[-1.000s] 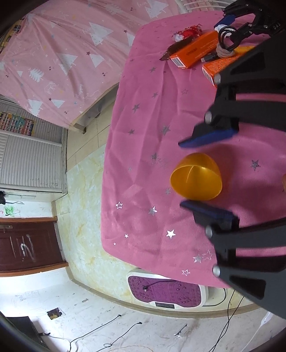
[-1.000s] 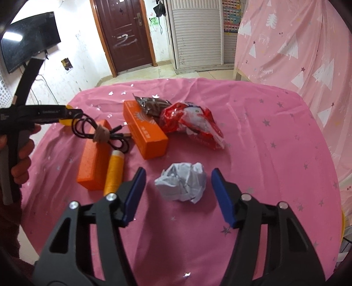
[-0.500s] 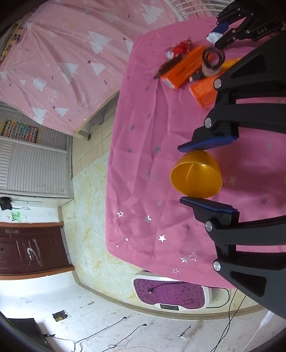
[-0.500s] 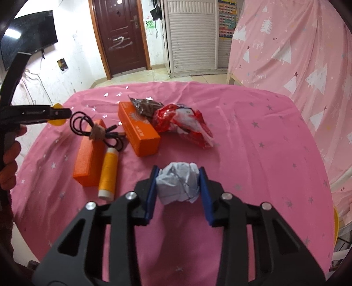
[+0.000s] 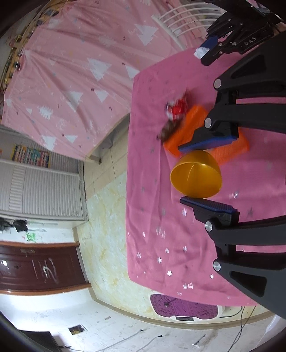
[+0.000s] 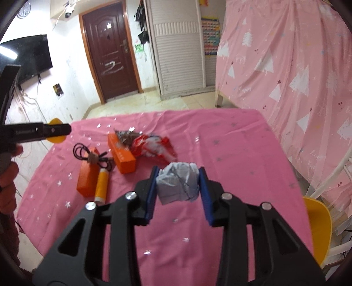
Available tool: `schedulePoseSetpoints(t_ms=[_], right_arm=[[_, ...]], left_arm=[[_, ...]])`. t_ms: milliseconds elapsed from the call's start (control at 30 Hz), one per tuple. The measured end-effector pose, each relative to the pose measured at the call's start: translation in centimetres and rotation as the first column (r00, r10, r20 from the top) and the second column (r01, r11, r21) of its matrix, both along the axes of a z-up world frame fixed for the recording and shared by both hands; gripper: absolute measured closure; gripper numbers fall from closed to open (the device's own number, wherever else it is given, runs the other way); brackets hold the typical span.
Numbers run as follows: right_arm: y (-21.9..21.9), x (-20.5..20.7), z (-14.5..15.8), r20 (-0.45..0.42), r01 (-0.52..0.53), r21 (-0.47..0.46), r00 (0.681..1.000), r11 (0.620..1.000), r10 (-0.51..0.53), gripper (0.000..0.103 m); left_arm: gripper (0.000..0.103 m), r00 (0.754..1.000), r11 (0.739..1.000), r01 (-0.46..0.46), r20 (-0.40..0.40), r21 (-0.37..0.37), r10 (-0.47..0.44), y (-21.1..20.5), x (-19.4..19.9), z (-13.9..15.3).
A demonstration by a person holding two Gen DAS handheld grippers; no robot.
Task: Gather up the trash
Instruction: 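Carry both items over the yellow bin and open both tools to drop them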
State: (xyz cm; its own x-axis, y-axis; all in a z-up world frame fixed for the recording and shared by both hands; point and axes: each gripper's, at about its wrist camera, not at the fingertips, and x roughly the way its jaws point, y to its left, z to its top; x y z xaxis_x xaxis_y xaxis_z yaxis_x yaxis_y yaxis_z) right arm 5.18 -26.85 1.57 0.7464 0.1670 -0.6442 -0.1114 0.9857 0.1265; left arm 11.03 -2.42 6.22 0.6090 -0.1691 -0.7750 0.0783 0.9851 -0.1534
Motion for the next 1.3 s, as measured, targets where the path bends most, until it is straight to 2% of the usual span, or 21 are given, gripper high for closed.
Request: schedulePoseSetpoints(t_ms=[433,900,1067,1300], right_arm=[[-7.1,-2.5,0.7,0.053,0.105,0.042,0.993,0.994,-0.108,0.069],[-14.2,-5.1,0.0,0.077,0.221,0.077,0.971,0.972,-0.227,0.069],[-17.5,-6.1,-0.4,0.08,0.288,0.086,0.952,0.954,-0.295,0.069],[-21.8,-7.4,-1.3,0.072,0.358,0.121,0.927,0.926,-0.368,0.069]], left_arm=[[0.068,0.992,0.993,0.12,0.032,0.014,-0.121,-8.6,-2.1,1.1],[0.068,0.976,0.976,0.215,0.008,0.034,-0.215,-17.1,-3.2,0.4],[0.068,0.963,0.963,0.268,0.002,0.034,-0.269,-21.0,-3.9,0.5],[0.068,0.929,0.928,0.369,-0.015,0.05,-0.369,-27.7,-5.4,0.1]])
